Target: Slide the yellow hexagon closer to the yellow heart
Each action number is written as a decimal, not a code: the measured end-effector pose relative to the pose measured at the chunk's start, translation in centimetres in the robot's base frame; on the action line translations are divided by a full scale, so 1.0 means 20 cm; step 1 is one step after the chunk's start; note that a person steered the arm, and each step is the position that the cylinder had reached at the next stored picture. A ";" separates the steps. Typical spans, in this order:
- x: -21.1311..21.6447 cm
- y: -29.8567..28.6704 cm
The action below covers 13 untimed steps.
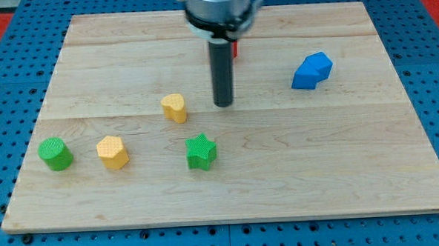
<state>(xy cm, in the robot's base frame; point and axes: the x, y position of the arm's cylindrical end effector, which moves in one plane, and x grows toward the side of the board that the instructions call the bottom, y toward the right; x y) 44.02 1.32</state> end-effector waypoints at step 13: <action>0.23 -1.28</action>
<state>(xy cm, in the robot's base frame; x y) 48.52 -24.22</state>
